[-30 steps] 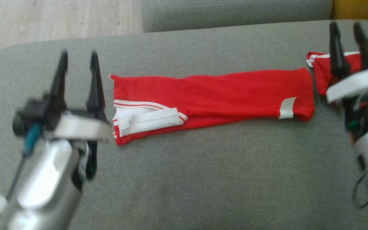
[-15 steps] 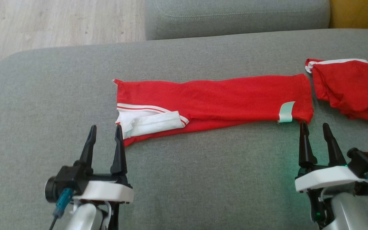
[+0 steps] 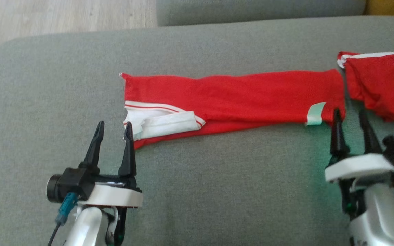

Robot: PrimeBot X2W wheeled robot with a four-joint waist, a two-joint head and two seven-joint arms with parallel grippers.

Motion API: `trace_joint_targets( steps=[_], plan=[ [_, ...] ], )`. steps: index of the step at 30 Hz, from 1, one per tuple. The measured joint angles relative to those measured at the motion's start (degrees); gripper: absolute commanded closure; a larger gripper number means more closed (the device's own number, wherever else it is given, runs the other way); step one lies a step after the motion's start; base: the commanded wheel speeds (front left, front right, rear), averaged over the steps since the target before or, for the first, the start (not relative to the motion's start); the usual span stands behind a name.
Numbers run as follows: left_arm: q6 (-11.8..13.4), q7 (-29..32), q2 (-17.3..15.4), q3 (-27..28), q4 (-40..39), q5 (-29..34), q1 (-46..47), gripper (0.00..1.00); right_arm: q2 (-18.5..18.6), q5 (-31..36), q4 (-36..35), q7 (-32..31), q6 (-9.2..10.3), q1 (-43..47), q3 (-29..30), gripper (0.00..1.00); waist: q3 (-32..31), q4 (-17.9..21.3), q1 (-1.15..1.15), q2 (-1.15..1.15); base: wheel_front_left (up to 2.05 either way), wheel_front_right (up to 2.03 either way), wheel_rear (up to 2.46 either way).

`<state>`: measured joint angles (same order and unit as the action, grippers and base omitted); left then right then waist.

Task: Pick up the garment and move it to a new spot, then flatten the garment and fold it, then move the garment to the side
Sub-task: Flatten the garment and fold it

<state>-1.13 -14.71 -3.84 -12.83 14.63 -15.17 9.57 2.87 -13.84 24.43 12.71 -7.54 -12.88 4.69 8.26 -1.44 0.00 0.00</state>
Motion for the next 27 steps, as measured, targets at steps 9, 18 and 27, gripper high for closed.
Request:
trace_joint_targets(
  steps=[9,18,27],
  plan=[
    [-1.9,0.0,0.8,0.9,0.4,1.6,2.7,0.00,0.0,4.3,9.9,-5.7,0.00,-9.3,9.2,0.00,4.6,-1.9,0.01,0.00,0.00,0.00,0.00],
    [-2.5,0.0,1.1,1.3,0.4,2.2,3.7,0.00,0.0,10.6,20.3,-8.1,0.00,-15.4,15.6,0.00,6.9,-3.5,0.00,0.00,0.00,0.00,0.00],
    [-2.4,0.0,1.2,1.2,0.4,2.2,4.9,0.00,1.0,15.0,25.6,-9.4,0.00,-20.9,15.3,1.00,7.9,-3.2,0.00,0.00,0.00,0.00,0.00]
  ],
)
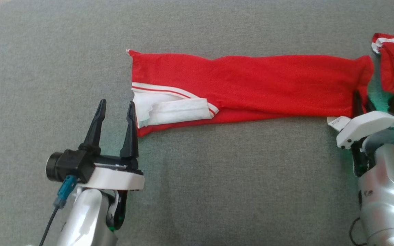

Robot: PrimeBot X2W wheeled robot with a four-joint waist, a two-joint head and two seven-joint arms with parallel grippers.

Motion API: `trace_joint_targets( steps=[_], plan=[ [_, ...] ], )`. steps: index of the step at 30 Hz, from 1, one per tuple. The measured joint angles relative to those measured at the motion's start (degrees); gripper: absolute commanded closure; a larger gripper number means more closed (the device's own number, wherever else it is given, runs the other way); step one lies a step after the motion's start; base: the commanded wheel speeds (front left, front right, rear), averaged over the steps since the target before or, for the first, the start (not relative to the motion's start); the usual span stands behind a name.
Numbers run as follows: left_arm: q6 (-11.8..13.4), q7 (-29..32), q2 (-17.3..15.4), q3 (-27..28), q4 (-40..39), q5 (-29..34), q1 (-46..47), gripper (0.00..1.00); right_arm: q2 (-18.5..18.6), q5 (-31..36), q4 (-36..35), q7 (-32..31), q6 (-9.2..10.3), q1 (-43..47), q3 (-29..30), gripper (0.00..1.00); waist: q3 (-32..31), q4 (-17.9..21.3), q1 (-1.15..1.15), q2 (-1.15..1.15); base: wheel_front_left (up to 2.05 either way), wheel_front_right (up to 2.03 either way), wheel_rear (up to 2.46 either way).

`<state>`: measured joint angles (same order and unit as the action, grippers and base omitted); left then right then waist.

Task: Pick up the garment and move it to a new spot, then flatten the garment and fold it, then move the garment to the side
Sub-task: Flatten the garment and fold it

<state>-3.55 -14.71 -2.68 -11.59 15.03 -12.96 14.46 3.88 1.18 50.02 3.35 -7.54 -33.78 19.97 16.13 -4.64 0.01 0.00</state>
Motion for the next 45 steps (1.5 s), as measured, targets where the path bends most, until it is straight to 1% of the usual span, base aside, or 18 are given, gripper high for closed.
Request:
trace_joint_targets(
  steps=[3,5,11,14,16,21,26,33,37,38,39,40,42,45],
  plan=[
    [0.0,0.0,0.0,0.0,0.1,-0.1,0.2,0.00,0.9,0.9,0.5,0.9,0.00,-0.2,-1.3,1.00,-0.5,0.4,0.00,0.00,0.00,0.00,0.00],
    [0.0,0.0,0.0,0.0,0.1,-0.1,0.2,0.00,2.1,1.4,0.0,1.6,0.00,-0.2,-1.5,1.00,-1.1,0.7,0.00,0.00,0.00,0.00,0.00],
    [0.1,0.0,0.0,0.1,0.0,-0.3,0.0,0.00,7.6,1.0,-4.9,1.3,0.00,0.7,0.2,1.00,-3.6,1.8,-0.01,0.00,0.00,0.00,0.00],
    [0.5,0.0,0.0,0.0,-0.1,-0.7,-0.5,0.00,9.3,-0.3,-7.4,0.2,0.00,1.8,0.8,1.00,-4.8,2.4,-0.01,0.00,0.00,0.00,0.00],
    [0.6,0.0,0.0,0.0,-0.1,-0.7,-0.9,0.00,9.5,-1.3,-8.9,-0.4,0.00,2.6,0.8,1.00,-5.5,2.7,-0.01,0.00,0.00,0.00,0.00],
    [0.6,0.0,0.0,-0.2,0.0,-0.7,-1.9,0.00,8.3,-3.0,-13.5,-2.2,0.00,4.6,-1.1,1.00,-7.7,3.0,-0.01,0.00,0.00,0.00,0.00],
    [0.9,0.0,0.0,-0.2,0.0,-0.7,-3.3,0.00,5.8,-4.6,-18.9,-3.4,0.00,6.4,-4.2,1.00,-9.7,2.7,-0.01,0.00,0.00,0.00,0.00],
    [0.9,0.0,0.0,-0.4,-0.1,-0.7,-4.4,0.00,0.8,-7.4,-24.9,-5.5,0.00,7.5,-12.1,1.00,-12.2,1.8,-0.02,0.00,0.00,0.00,0.00],
    [0.9,0.0,0.0,-0.6,-0.1,-0.7,-4.5,0.00,-0.5,-9.8,-26.0,-5.9,0.00,7.5,-18.8,1.00,-12.7,0.9,-0.01,0.00,0.00,0.00,0.00],
    [0.8,0.0,0.0,-0.7,-0.1,-0.7,-4.5,0.00,-0.4,-12.1,-25.9,-5.9,0.00,7.5,-21.2,1.00,-12.8,0.6,-0.01,0.00,0.00,0.00,0.00],
    [0.8,0.0,0.0,-0.9,-0.1,-0.7,-4.5,0.00,-0.4,-16.7,-25.3,-5.2,0.00,7.5,-26.1,1.00,-13.0,0.0,-0.01,0.00,0.00,0.00,0.00],
    [0.8,0.0,0.0,-1.0,-0.1,-0.7,-4.5,0.00,-0.4,-18.4,-24.7,-4.6,0.00,7.5,-28.4,1.00,-13.0,-0.3,-0.01,0.00,0.00,0.00,0.00],
    [0.8,0.0,0.0,-1.1,0.0,-0.7,-4.5,0.00,-0.5,-20.5,-23.1,-3.0,0.00,7.3,-31.8,1.00,-13.1,-0.8,-0.01,0.00,0.00,0.00,0.00],
    [0.8,0.0,0.0,-1.2,0.1,-0.6,-4.5,0.00,-0.4,-23.4,-19.8,-0.7,0.00,6.8,-35.2,1.00,-13.4,-1.8,-0.01,0.00,0.00,0.00,0.00]
  ],
)
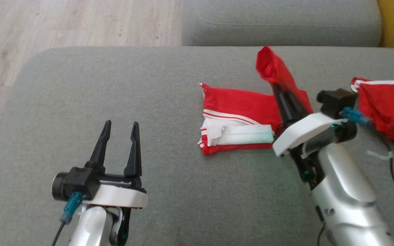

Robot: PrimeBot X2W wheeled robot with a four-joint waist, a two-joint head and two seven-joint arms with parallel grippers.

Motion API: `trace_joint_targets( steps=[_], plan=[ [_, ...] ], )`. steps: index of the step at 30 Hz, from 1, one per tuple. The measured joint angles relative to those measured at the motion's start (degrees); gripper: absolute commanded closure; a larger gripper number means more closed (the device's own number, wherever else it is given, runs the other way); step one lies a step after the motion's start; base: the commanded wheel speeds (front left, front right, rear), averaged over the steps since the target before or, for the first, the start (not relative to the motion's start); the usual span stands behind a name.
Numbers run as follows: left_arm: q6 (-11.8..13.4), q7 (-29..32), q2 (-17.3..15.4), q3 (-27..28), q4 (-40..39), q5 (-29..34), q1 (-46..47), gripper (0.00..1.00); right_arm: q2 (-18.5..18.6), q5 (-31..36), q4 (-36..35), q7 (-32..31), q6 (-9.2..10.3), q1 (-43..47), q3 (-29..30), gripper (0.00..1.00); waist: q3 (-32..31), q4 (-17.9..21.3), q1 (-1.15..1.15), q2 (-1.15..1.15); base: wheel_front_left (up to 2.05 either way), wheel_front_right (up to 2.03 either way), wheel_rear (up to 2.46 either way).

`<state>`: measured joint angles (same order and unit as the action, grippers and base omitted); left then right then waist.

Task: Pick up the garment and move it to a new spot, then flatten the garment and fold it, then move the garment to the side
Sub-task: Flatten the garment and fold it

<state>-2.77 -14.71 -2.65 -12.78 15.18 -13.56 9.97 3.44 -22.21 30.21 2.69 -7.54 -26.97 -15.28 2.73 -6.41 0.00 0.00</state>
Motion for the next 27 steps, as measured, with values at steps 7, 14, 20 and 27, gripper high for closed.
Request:
trace_joint_targets(
  steps=[7,14,20,27],
  plan=[
    [-0.3,0.0,0.0,-0.1,0.4,0.1,0.0,0.00,0.1,-3.8,7.2,3.7,0.00,-3.2,-5.6,1.00,-0.3,-2.4,0.00,0.00,0.00,0.00,0.00],
    [-0.2,0.0,0.0,-0.5,0.4,-0.1,0.0,0.00,0.1,-6.4,13.1,5.0,0.00,-5.1,-11.0,1.00,0.6,-4.8,0.00,0.00,0.00,0.00,0.00],
    [-0.2,0.0,0.0,-1.1,0.4,-0.1,0.1,0.00,0.1,-7.1,16.9,5.9,0.00,-7.0,-13.9,1.00,2.1,-6.1,0.00,0.00,0.00,0.00,0.00],
    [0.3,0.0,0.0,-1.8,0.4,-0.7,0.4,0.00,0.3,-10.1,18.2,5.8,0.00,-7.4,-21.6,0.00,3.6,-6.6,0.01,0.00,0.00,0.00,0.00]
  ],
)
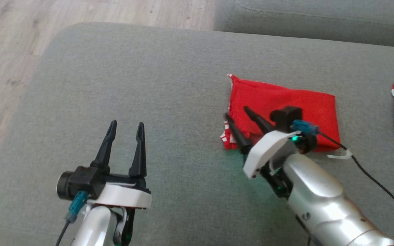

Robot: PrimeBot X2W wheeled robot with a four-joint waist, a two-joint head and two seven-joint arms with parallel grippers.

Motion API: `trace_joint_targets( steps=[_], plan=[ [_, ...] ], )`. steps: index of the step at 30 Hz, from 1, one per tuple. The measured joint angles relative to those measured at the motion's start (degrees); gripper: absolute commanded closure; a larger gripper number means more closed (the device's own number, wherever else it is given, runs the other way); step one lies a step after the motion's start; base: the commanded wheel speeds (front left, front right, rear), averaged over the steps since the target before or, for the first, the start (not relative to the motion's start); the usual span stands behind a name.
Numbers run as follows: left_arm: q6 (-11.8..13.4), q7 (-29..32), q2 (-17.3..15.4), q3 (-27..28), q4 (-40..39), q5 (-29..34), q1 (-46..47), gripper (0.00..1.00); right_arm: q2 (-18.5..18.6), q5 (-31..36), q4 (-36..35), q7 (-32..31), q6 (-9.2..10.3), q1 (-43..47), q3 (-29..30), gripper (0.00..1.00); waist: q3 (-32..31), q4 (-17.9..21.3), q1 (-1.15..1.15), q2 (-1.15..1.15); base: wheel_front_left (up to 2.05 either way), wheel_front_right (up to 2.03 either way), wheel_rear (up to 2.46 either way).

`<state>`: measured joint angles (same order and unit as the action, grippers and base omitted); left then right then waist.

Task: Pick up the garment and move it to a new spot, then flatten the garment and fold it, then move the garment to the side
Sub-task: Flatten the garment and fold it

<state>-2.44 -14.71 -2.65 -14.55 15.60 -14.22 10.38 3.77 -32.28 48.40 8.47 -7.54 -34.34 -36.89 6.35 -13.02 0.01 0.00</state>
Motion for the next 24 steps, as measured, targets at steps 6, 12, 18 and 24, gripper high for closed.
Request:
trace_joint_targets(
  steps=[6,12,18,24],
  plan=[
    [0.0,0.0,0.0,0.3,0.0,0.0,0.0,0.00,-0.1,-3.6,-3.2,1.5,0.00,0.0,-4.0,0.00,-0.1,2.1,0.00,0.00,0.00,0.00,0.00],
    [0.0,0.0,0.0,1.6,-1.3,0.0,0.0,0.00,-0.1,0.9,1.1,5.4,0.00,-1.5,6.8,0.00,-0.9,5.6,0.00,0.00,0.00,0.00,0.00],
    [0.5,0.0,0.0,2.0,-2.6,0.0,0.0,0.00,0.8,16.0,-5.8,5.9,0.00,0.0,28.5,0.00,-1.7,9.5,0.00,0.00,0.00,0.00,0.00],
    [0.8,0.0,0.0,2.1,-2.6,-0.9,-0.1,0.00,0.4,27.3,-18.9,5.9,0.00,13.3,41.7,0.00,-2.2,12.1,-0.01,0.00,0.00,0.00,0.00]
  ],
)
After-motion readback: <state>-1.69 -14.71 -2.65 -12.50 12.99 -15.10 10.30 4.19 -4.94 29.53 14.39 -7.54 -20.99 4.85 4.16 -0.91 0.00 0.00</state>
